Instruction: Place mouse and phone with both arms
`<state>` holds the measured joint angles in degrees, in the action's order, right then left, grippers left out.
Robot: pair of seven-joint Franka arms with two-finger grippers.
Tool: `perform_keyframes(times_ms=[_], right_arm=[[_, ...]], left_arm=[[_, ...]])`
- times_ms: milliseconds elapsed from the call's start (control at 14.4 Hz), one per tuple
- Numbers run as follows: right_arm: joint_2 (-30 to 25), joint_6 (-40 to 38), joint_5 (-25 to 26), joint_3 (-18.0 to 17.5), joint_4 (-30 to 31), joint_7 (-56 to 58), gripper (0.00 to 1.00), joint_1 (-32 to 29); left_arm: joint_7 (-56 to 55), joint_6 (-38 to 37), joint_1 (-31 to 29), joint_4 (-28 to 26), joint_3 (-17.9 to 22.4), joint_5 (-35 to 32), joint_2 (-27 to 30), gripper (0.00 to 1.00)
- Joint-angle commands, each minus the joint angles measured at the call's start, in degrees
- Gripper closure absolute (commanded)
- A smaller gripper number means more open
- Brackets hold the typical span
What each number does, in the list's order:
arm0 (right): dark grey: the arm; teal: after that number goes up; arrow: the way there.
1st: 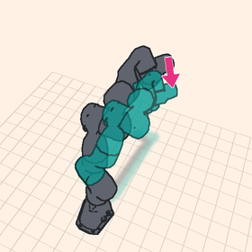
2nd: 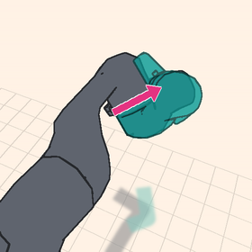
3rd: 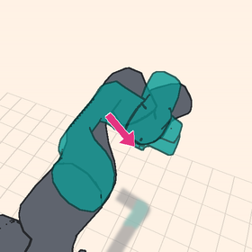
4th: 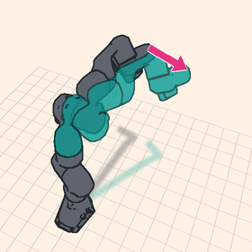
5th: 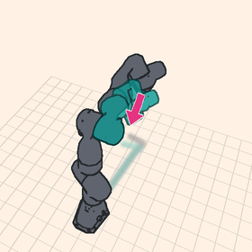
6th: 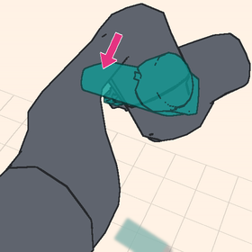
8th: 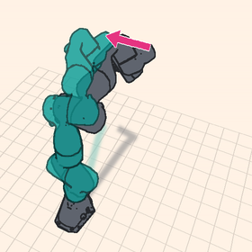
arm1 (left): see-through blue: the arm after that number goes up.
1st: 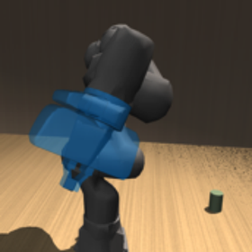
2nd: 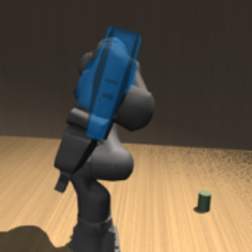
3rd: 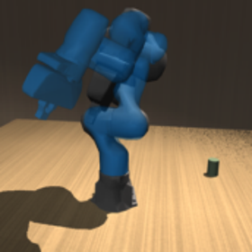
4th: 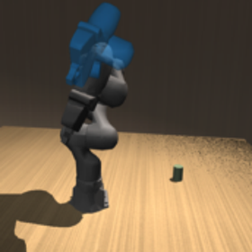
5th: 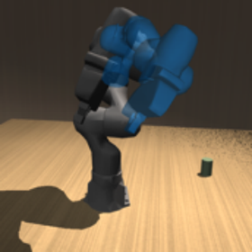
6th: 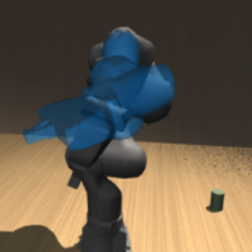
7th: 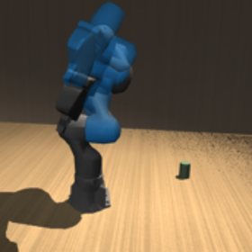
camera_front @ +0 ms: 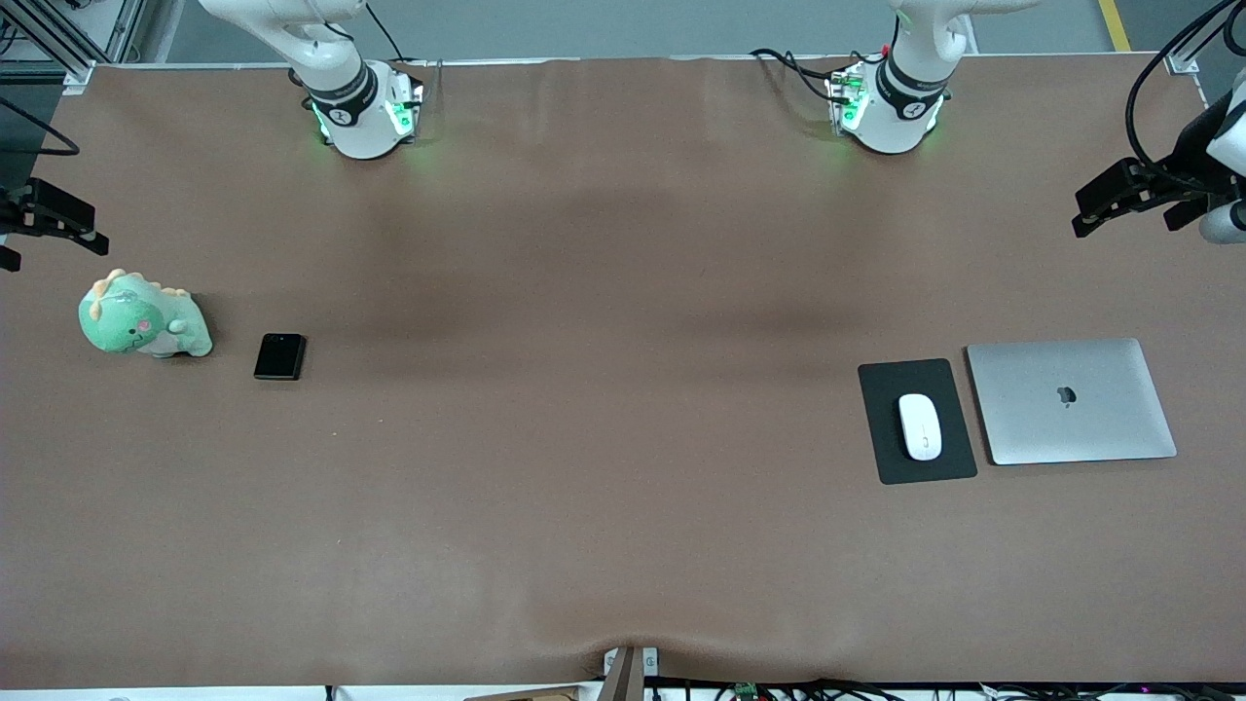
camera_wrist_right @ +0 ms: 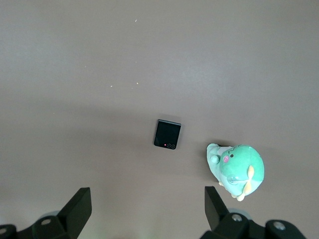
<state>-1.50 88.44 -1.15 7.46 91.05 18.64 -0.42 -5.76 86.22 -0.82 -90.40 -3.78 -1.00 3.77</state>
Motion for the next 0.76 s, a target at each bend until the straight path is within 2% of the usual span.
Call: perform_keyframes(times_ms=[0,556,695], right_arm=[[-1.22,-0.1,0.97,0.37,0.36,-0.18,0.0,0.77],[-1.31,-0.28,1.32,0.19,0.44,-0.88,0.0,1.38],[-1.4,-1.24,1.32,0.19,0.44,-7.44,0.0,1.47]], left_arm=[[-0.22,-0.52,-0.41,1.37,0.08,0.74,-0.6,0.0],[0.4,-0.61,-0.32,1.37,0.0,1.09,-0.6,0.0],[0.4,-0.78,-0.23,1.28,0.0,1.0,-0.52,0.0]])
